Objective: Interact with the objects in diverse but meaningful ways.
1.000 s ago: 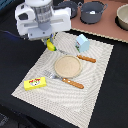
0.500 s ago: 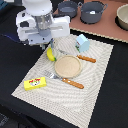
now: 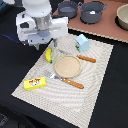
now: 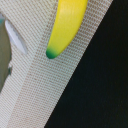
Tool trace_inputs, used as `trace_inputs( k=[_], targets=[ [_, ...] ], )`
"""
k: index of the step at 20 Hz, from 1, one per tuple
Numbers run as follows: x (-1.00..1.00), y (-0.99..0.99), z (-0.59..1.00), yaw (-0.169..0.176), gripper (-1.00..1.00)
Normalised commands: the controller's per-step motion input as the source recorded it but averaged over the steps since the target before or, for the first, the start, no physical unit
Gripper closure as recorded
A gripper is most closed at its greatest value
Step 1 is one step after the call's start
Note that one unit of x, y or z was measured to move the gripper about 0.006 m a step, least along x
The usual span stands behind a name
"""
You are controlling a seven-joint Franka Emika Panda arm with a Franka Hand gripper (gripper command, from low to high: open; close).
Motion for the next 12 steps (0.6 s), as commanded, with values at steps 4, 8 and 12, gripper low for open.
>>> trace_inputs(
  k=[4, 8, 12],
  targets=[
    [0.05, -0.35, 0.99, -0.014, -1.00],
    [0.06, -0.60, 0.40, 0.000, -1.00],
    [0.23, -0.74, 0.08, 0.051, -1.00]
  ],
)
